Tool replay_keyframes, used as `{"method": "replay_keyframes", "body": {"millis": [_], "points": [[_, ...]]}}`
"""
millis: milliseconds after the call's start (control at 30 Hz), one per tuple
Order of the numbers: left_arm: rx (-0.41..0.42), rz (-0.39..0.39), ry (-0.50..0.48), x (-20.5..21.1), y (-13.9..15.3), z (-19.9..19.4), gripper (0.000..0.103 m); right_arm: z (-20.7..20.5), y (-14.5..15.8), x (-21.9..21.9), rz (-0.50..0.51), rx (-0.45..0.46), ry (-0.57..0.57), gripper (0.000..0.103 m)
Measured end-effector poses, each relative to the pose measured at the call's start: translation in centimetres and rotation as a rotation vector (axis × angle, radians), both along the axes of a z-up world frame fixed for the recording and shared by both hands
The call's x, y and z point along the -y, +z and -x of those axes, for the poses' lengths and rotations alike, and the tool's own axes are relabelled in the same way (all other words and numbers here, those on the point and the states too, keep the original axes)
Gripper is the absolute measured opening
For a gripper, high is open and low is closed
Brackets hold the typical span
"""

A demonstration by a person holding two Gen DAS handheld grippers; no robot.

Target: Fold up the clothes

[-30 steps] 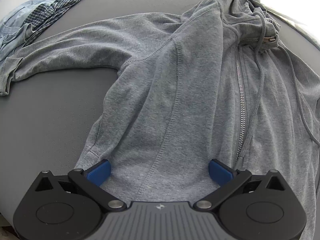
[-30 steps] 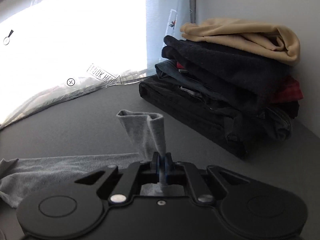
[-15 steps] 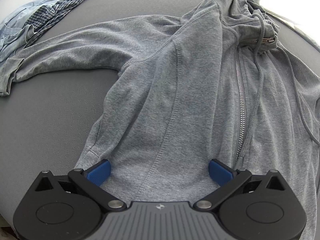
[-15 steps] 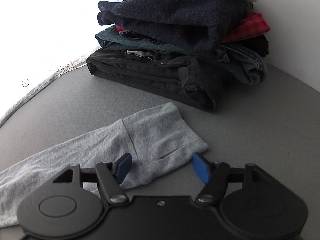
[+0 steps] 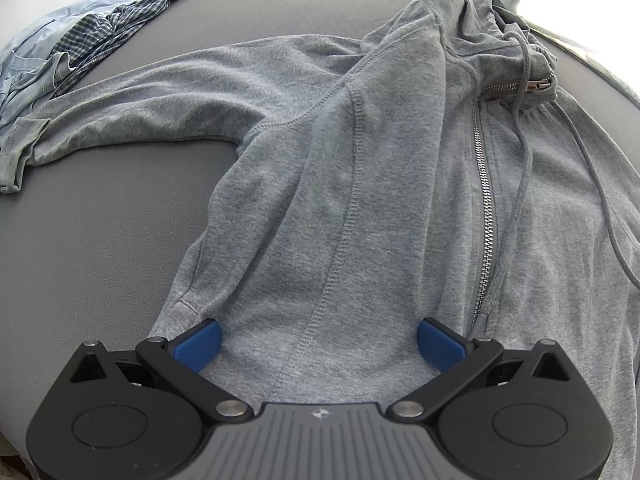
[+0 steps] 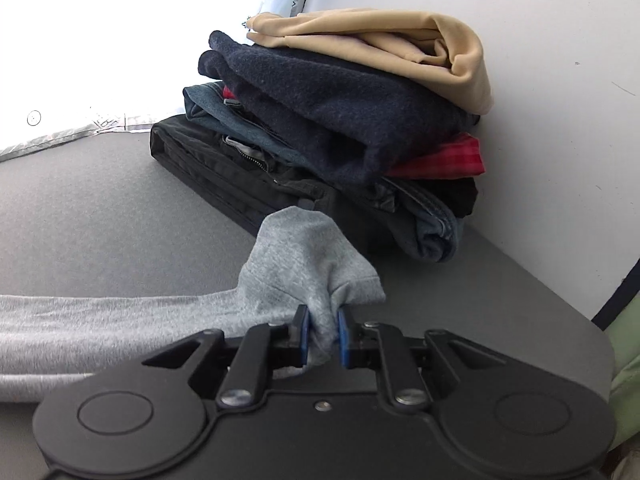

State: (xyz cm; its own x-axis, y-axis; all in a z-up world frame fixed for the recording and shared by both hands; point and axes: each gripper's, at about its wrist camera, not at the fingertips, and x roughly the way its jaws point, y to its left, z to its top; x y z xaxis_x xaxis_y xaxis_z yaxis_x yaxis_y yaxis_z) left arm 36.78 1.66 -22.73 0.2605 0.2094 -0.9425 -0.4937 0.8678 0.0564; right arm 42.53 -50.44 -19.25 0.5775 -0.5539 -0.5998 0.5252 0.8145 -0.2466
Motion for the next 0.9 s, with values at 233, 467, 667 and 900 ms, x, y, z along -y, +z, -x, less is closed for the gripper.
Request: {"method": "replay_keyframes", "body": {"millis": [233,467,667,900], "points": [[0.017,-0.006,-0.008,0.1,0.0,0.2,0.103,0.5,-1.5,-0.5,-0.032,-0.07,-0.016,0.03],[0.086,-0.019,-0.063,0.0,0.6,2.5,0.103,4.9,0.7,-2.3,-0.238,-0.021,0.009,0.052],[0.129,-0.095,-0.113,-1.2,2.7,8.1,0.103,10.6,0.0,-8.3,-0.424,-0.05,0.187,0.051],[0.134,-0.023,-0.032,-5.9,2.3,15.3,0.102,16.6,-0.3,-18.3,-0.582,-0.077,0.394,0.053]]}}
